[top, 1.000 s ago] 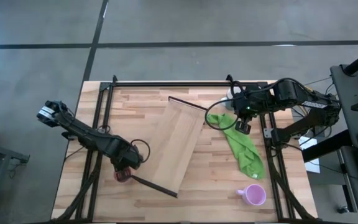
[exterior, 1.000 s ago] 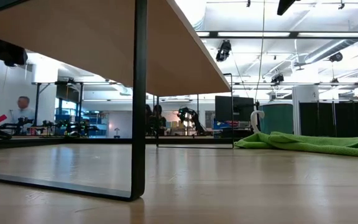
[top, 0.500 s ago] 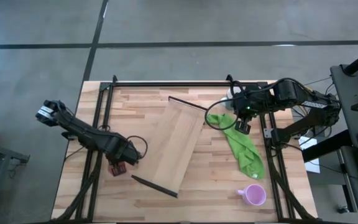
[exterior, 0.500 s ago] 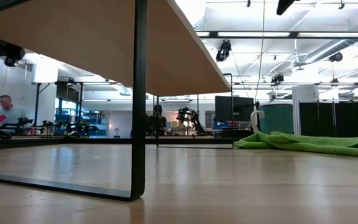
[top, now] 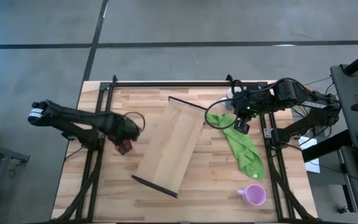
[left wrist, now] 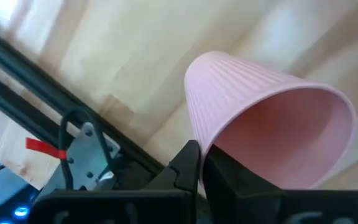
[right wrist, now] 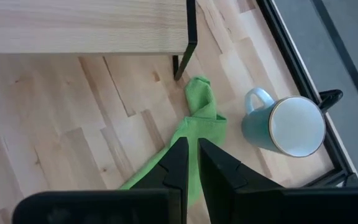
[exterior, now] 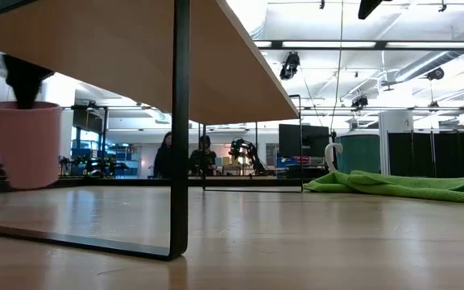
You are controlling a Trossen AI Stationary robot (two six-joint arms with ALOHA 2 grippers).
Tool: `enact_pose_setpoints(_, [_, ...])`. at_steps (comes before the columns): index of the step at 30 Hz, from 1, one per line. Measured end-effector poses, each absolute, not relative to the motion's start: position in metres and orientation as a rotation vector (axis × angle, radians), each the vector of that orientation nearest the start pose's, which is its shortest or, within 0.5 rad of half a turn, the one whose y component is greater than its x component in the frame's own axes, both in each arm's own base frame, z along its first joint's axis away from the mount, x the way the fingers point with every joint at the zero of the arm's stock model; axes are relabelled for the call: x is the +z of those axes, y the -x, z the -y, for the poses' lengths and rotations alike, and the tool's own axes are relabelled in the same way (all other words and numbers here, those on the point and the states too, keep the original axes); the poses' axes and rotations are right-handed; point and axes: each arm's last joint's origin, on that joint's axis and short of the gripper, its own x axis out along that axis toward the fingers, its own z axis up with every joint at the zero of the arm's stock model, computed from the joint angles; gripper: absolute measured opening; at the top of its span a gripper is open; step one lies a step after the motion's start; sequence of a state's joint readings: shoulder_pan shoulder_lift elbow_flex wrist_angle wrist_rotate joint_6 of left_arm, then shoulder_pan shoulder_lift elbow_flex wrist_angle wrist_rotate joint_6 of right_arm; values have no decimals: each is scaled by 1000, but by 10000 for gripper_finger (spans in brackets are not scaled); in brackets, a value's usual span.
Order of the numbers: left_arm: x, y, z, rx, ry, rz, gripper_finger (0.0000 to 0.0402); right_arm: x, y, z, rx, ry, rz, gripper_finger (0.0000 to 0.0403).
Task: Stack small to large cups/mugs on shelf
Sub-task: Move the pink cup on the shelf
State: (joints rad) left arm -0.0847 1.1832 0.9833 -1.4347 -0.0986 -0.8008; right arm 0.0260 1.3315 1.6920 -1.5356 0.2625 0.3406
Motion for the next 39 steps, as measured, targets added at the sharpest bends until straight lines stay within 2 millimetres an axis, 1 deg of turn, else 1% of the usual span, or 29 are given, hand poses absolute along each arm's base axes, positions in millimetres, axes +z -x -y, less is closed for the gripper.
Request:
enact_pose_setpoints(6, [272,-152,-16,767,551,-1409,0,414,-203,2,-411,-144,-1110,28])
enact_pose_setpoints(10, [273,-144,-35,866,657,-1364,0,414,-203,2,-428,-171,-1102,28])
enact_pose_setpoints(12, [272,-144,-45,897,710,-1334,0,414,-203,2,-436,-184,-1098,28])
enact_pose_setpoints(18, [265,-152,-70,826,798,-1304,0,414,-203,2,-436,-185,-1096,28])
enact_pose_setpoints(22, [259,-156,-79,855,796,-1342,0,414,-203,2,-436,-185,-1096,28])
enact_pose_setpoints(30, [244,-166,-89,763,794,-1440,0,414,-203,2,-436,-185,-1096,28])
enact_pose_setpoints(34, [240,-173,-93,749,790,-1429,0,414,-203,2,-436,-185,-1096,28])
enact_pose_setpoints(39, [235,-176,-95,729,771,-1448,0,414,-203,2,-436,-185,-1096,28])
